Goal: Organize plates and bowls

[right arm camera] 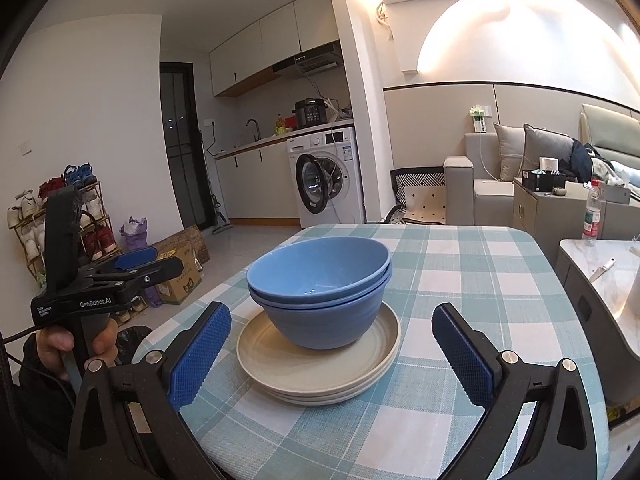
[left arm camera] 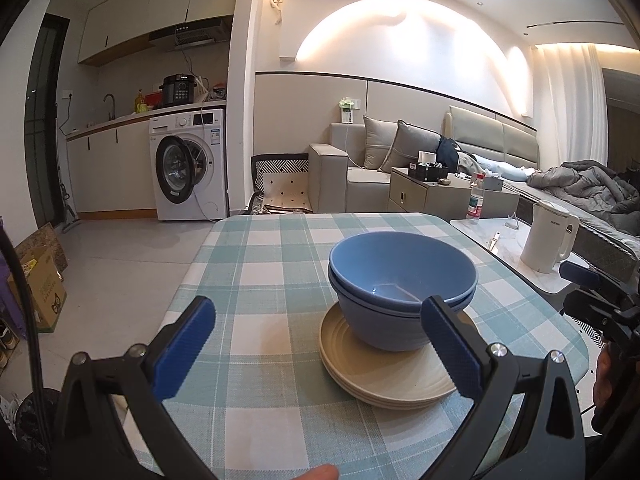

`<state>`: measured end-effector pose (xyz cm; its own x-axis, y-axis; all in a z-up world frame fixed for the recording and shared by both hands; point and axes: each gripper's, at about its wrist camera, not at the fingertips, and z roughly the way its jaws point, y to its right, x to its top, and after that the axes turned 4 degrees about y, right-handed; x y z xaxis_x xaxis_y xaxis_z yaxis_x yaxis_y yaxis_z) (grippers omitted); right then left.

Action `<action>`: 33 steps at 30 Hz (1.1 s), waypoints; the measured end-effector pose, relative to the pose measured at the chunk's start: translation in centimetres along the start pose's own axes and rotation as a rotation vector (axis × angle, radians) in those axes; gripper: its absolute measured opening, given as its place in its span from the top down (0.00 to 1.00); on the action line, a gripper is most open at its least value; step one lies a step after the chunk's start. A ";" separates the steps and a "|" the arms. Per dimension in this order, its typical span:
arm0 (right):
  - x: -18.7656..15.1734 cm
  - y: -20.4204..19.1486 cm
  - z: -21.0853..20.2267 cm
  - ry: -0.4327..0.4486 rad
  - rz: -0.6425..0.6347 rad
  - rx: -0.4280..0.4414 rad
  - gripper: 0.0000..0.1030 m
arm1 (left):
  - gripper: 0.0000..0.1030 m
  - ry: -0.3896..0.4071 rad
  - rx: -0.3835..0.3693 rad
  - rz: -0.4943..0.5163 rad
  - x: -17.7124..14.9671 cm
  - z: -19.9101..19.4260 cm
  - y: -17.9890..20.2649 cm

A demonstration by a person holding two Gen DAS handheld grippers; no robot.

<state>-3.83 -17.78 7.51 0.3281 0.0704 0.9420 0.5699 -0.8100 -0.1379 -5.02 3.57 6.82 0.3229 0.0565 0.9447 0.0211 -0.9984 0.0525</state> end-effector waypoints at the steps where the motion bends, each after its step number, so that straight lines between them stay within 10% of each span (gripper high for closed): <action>1: 0.1 0.0 -0.1 0.003 0.000 0.002 0.01 | 0.00 0.001 -0.001 0.003 0.0 0.0 0.0; 33: 0.1 -0.4 -0.1 0.000 0.003 0.028 0.01 | 0.00 -0.002 -0.024 0.036 -0.1 -0.3 1.4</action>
<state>-4.06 -17.47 7.70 0.3302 0.0683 0.9414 0.5899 -0.7935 -0.1494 -5.30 2.19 6.93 0.3249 0.0202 0.9455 -0.0132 -0.9996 0.0258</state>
